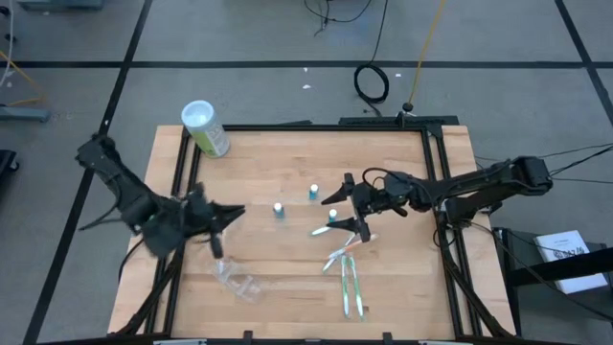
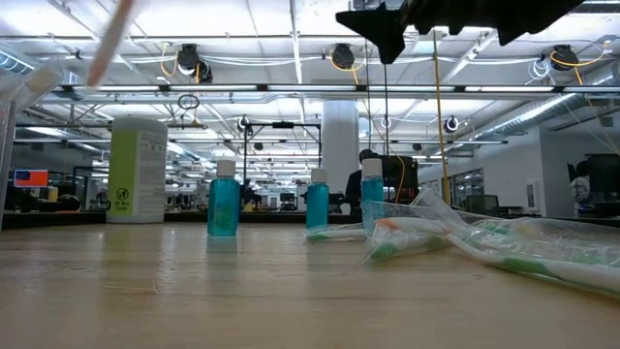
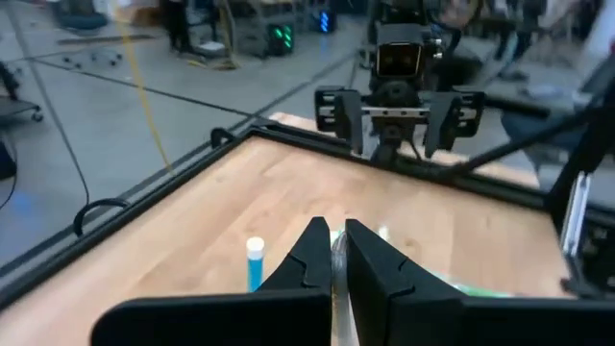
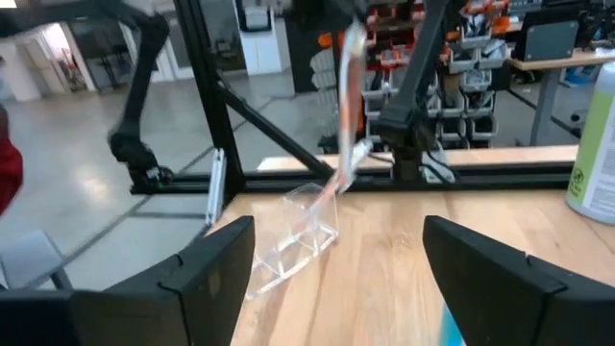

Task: Pick & Place toothbrushing station
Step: Put the orange toothbrush into the transparent organizer

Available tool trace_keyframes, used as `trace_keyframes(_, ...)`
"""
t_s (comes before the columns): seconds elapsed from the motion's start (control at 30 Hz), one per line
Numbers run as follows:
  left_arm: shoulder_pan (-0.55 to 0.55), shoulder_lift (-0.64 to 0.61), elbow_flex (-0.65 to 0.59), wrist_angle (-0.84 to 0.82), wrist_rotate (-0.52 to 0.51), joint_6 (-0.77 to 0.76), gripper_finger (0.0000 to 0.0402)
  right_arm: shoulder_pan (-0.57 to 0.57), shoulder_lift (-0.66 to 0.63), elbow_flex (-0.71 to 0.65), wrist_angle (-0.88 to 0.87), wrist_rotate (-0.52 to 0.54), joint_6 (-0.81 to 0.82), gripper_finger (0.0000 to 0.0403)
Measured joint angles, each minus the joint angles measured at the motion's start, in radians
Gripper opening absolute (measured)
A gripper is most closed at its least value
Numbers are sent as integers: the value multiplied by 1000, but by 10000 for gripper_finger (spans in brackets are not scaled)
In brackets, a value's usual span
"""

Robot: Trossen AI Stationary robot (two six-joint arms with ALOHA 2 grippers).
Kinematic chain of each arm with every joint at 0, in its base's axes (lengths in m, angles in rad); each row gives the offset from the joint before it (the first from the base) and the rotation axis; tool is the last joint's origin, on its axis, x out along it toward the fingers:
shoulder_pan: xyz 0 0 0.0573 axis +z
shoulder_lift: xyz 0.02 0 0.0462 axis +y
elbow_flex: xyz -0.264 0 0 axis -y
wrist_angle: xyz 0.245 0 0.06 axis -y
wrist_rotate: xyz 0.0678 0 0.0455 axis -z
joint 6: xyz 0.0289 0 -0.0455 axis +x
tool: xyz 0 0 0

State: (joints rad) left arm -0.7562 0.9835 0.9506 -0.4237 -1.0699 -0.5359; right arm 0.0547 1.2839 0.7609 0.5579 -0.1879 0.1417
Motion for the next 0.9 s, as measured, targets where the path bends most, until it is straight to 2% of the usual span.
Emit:
trace_keyframes(0.13,-150,17,-27,-31,-209,-172,4,0,-17,0,-26,0,4,297)
trace_keyframes(0.2,-205,37,-31,-32,-266,-228,4,1,-17,0,-30,0,4,297)
trace_keyframes(0.37,-304,65,-31,-86,-232,-339,4,6,-17,0,-44,-1,2,297)
trace_keyframes(0.5,-352,63,-31,-195,-206,-451,4,6,-16,0,-46,-1,1,297)
trace_keyframes(0.73,-385,67,-31,-506,-196,-800,4,16,-16,0,-46,-1,-2,297)
trace_keyframes(0.9,-384,104,-31,-552,-193,-909,4,20,-16,0,-39,-1,-4,297)
